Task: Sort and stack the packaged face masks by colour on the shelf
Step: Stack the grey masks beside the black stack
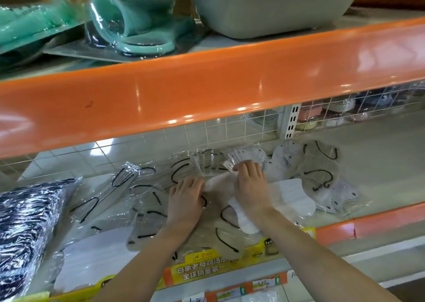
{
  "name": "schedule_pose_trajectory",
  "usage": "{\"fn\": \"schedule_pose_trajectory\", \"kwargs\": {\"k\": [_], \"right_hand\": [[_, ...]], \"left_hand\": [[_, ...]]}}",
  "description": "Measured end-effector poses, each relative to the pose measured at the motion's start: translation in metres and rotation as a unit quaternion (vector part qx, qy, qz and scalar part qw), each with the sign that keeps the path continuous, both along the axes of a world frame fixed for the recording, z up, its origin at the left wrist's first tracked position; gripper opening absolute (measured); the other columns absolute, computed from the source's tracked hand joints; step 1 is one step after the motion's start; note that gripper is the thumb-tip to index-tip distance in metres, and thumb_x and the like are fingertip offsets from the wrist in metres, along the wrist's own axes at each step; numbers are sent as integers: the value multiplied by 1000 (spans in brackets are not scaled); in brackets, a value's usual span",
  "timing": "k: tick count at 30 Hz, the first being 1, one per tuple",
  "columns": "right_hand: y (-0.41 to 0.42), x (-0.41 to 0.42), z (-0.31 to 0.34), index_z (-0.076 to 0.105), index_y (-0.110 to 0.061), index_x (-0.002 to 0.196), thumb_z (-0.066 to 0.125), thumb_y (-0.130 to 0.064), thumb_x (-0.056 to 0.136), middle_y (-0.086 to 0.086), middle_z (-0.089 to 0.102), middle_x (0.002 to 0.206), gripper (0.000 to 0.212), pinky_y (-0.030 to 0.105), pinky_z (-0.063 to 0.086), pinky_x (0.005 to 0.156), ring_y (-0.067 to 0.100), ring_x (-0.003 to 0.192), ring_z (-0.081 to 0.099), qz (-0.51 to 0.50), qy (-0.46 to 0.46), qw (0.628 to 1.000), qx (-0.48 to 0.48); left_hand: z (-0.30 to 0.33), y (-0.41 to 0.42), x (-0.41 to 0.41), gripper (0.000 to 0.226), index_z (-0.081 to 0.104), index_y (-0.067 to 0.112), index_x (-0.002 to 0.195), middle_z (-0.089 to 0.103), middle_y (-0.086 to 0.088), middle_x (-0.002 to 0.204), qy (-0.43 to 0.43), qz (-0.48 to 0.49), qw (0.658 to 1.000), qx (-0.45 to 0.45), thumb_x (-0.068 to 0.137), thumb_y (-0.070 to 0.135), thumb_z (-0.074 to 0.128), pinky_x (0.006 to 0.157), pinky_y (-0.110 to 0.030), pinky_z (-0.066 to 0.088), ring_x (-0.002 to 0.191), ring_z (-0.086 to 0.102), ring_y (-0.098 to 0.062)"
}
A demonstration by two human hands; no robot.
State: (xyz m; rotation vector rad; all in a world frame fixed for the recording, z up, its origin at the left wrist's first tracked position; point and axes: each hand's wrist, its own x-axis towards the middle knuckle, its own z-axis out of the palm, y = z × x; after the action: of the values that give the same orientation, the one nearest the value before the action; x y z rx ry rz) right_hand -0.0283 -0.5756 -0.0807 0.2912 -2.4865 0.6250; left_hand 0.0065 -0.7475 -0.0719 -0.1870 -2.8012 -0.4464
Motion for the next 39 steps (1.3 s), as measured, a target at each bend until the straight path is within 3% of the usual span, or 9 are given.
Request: {"fn": "schedule_pose_trajectory", "kwargs": {"k": [4,9,13,19,22,24,31,36,39], "right_hand": [[21,-10,6,44,-11,130,49,-46,91,9,44,133,53,39,31,106,29,126,38,-48,-203,973,97],[25,-16,6,20,-10,145,46,-66,85,14,23,152,86,41,22,113,33,138,23,-55,-297,943,137],[23,-21,14,27,-5,140,47,-57,91,17,36,145,74,41,29,108,34,133,33,-67,-287,943,154],[25,-28,27,54,-11,114,42,-10,92,6,57,116,26,32,35,89,24,113,50,-72,-229,949,204],[24,-31,38,56,-16,90,42,-11,91,3,59,93,16,33,30,76,24,98,56,-62,-217,964,141],[19,-29,42,53,-17,81,43,-15,93,3,56,90,16,34,34,78,24,98,55,-26,-184,980,77],[-20,-15,45,70,-13,103,56,-11,89,5,69,92,19,36,43,73,29,87,62,118,-43,988,-87],[-42,-7,63,62,-16,104,49,-12,96,0,65,74,15,36,45,56,19,65,61,133,-128,930,-317],[-53,-5,71,54,-14,99,48,-12,96,0,59,69,7,35,42,55,16,60,55,162,-182,871,-425]], "left_hand": [[6,3,-3,31,50,11,123,55,-7,120,-41,54,997,21,92,9,48,87,-33,38,111,51,-26],[2,-4,-10,33,41,7,121,50,-12,118,-86,109,989,55,92,17,52,77,-32,41,105,53,-28],[0,-2,-12,35,45,7,124,48,-12,125,-68,130,989,-7,90,16,51,94,-39,38,115,45,-31],[0,5,-7,50,56,4,112,58,-18,115,69,29,993,-86,64,-5,65,96,-57,44,115,52,-42],[10,17,0,47,62,8,109,63,-11,112,47,-21,997,-62,64,-3,73,91,-47,48,109,60,-35],[20,25,5,38,55,12,124,58,-5,124,7,-28,999,-16,87,11,59,96,-39,42,116,55,-27],[29,24,-8,39,50,12,131,55,-6,131,-72,-23,967,242,99,34,46,99,-38,42,122,52,-21],[37,16,-11,53,35,11,142,45,-5,142,-47,-31,951,303,96,29,52,102,-32,38,130,44,-20],[39,12,-11,44,40,12,130,57,5,117,-17,-40,935,352,91,17,62,84,-10,41,113,56,-11]]}}
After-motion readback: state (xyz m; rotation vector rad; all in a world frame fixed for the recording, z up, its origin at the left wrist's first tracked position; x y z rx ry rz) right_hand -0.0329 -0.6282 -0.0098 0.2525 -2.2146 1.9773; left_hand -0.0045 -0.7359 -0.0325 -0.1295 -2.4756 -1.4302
